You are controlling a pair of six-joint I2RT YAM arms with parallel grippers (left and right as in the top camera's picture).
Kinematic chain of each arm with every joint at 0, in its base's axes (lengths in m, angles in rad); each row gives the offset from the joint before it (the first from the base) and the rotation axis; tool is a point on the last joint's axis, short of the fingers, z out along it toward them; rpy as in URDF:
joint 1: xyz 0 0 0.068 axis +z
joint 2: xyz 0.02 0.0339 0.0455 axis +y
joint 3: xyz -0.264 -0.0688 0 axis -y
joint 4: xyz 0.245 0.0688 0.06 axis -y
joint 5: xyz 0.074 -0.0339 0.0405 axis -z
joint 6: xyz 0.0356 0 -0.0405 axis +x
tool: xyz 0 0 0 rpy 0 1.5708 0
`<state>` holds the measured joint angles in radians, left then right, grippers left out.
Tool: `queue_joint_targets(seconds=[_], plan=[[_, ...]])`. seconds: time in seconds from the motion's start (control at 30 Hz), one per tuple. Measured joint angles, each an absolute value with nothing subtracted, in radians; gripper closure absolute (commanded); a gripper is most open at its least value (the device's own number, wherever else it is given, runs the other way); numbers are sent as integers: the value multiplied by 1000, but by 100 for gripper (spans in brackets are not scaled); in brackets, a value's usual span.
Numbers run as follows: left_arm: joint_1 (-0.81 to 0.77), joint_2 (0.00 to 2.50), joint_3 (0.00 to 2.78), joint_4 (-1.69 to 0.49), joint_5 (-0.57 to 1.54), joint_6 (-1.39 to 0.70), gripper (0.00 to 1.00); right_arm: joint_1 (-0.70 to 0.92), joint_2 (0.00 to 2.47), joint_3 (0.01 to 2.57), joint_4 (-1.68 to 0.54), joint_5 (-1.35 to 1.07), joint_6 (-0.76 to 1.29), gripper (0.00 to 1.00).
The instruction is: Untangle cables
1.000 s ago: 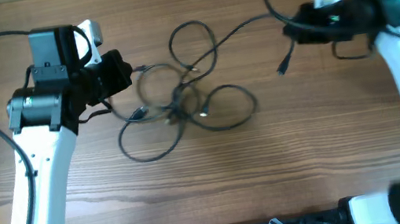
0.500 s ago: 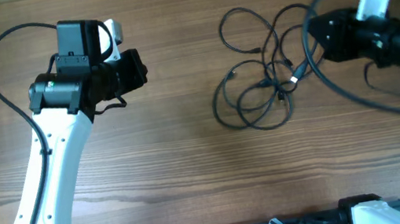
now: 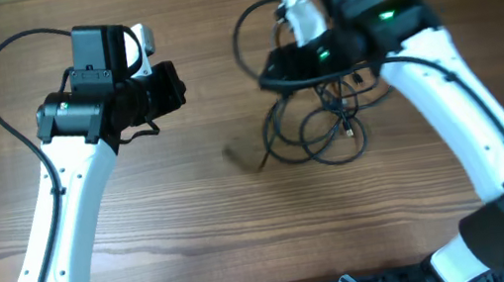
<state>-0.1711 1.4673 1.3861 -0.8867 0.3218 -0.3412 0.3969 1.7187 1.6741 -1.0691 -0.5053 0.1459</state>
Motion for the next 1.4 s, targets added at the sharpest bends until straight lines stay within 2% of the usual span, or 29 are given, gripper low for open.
queue_joint_targets(seconds=[0.17,0.37,0.47,0.63,0.73,0.87,0.97,1.07,1.23,1.4], plan=[[-171,1467,1386,-887,322,-341,96,409,1724,1674,-1067,-488,139,18],[-171,1467,1386,-887,322,-341,96,254,1724,1674,-1068,-392,197,18],[-171,1467,1386,-887,322,-341,96,211,1725,1674,-1068,-360,207,22],[-171,1468,1385,-886,323,-342,93,225,1787,1665,-1074,-358,213,25],[-183,1475,1377,-863,324,-342,86,228,1829,1655,-1081,-359,213,26],[-262,1540,1371,-752,331,-339,67,228,1837,1650,-1081,-358,223,25],[-348,1639,1367,-591,336,-331,62,213,1837,1650,-1108,-364,215,24],[-395,1738,1366,-477,339,-331,50,151,1836,1650,-1165,-373,179,25],[-434,1904,1364,-315,338,-327,36,21,1821,1650,-1222,-374,105,25],[-487,2005,1363,-202,338,-298,33,1,1811,1650,-1237,-376,75,25]])
